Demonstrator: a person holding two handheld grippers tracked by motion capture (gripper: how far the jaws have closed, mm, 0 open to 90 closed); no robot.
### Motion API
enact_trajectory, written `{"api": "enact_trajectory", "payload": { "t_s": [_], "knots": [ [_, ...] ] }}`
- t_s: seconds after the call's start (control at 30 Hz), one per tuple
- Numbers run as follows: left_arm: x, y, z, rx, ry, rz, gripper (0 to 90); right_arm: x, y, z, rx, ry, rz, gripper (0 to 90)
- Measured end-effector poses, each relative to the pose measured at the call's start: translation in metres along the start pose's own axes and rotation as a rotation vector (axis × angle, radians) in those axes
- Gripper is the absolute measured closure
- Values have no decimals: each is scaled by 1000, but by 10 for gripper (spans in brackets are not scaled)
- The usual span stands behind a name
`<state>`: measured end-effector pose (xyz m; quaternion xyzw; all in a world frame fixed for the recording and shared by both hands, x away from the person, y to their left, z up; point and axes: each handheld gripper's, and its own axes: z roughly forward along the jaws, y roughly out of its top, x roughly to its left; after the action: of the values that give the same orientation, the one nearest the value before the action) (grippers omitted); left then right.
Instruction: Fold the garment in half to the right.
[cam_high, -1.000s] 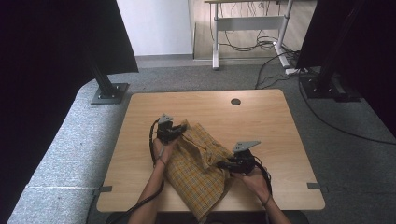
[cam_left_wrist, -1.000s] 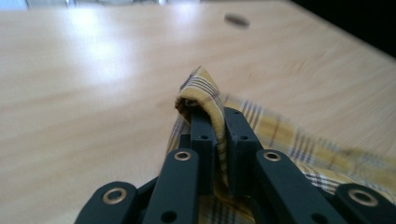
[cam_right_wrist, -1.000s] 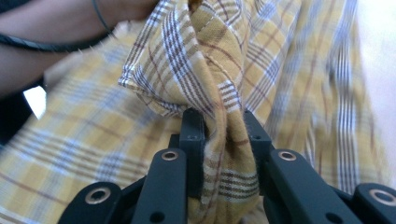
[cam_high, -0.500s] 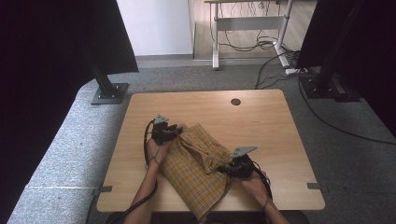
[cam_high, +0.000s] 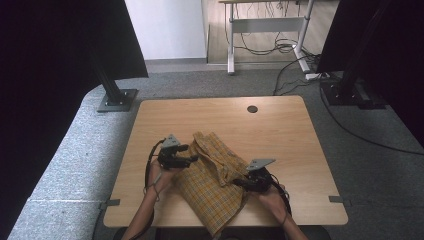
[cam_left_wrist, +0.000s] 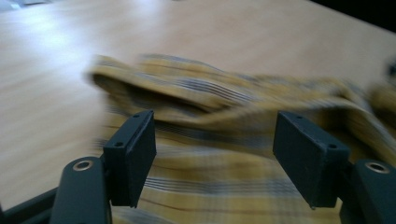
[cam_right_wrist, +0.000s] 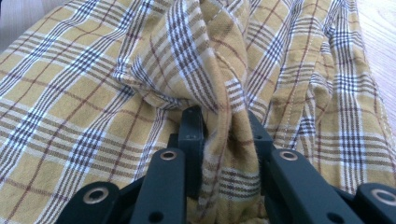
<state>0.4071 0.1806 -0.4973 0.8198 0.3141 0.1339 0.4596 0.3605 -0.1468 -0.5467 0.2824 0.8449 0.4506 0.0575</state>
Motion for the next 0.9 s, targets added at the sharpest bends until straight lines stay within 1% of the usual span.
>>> {"api": "enact_trajectory", "payload": {
  "t_s": [0.07, 0.1, 0.13, 0.17, 0.2, 0.23, 0.27, 0.3, 0.33, 0.37, 0.4, 0.47, 0.53, 0.7, 0.8, 0.83, 0.9],
  "knots": [
    [-16, -4, 3, 22, -28, 29, 289, 1, 0, -1, -2, -4, -6, 735],
    [-23, -7, 6, 45, -33, 46, 286, 1, -1, -1, -4, -6, -10, 730],
    [-29, -11, 9, 80, -24, 75, 286, 1, -1, -1, -6, -8, -15, 718],
    [-33, -16, 13, 129, 11, 115, 284, 1, -1, -3, -7, -10, -21, 706],
    [-35, -21, 18, 190, 59, 169, 276, 1, -2, -4, -10, -11, -26, 695],
    [-35, -27, 24, 237, 82, 194, 258, 0, -3, -5, -15, -11, -24, 684],
    [-31, -32, 28, 252, 66, 168, 254, -1, -3, -7, -22, -8, -16, 672],
    [-26, -35, 31, 253, 43, 111, 254, -1, -4, -9, -30, -5, -9, 664],
    [-23, -36, 32, 238, 27, 66, 247, -1, -5, -11, -33, -6, -8, 654],
    [-22, -37, 32, 230, 25, 66, 244, -1, -5, -13, -34, -11, -14, 640],
    [-23, -37, 32, 233, 29, 73, 246, 0, -5, -15, -35, -15, -16, 613],
    [-24, -37, 32, 239, 39, 77, 246, 3, -6, -21, -39, -20, -12, 558],
    [-24, -38, 32, 231, 37, 75, 245, 5, -6, -28, -47, -26, -10, 498],
    [-24, -39, 32, 224, 35, 74, 244, 13, -2, -45, -77, -51, -11, 258],
    [-23, -39, 31, 219, 35, 73, 242, 21, 5, -46, -111, -70, -14, 135],
    [-24, -39, 32, 215, 34, 70, 241, 25, 8, -44, -115, -83, -23, 104],
    [-24, -40, 31, 213, 34, 69, 241, 34, 16, -38, -120, -118, -61, 59]
  ]
}}
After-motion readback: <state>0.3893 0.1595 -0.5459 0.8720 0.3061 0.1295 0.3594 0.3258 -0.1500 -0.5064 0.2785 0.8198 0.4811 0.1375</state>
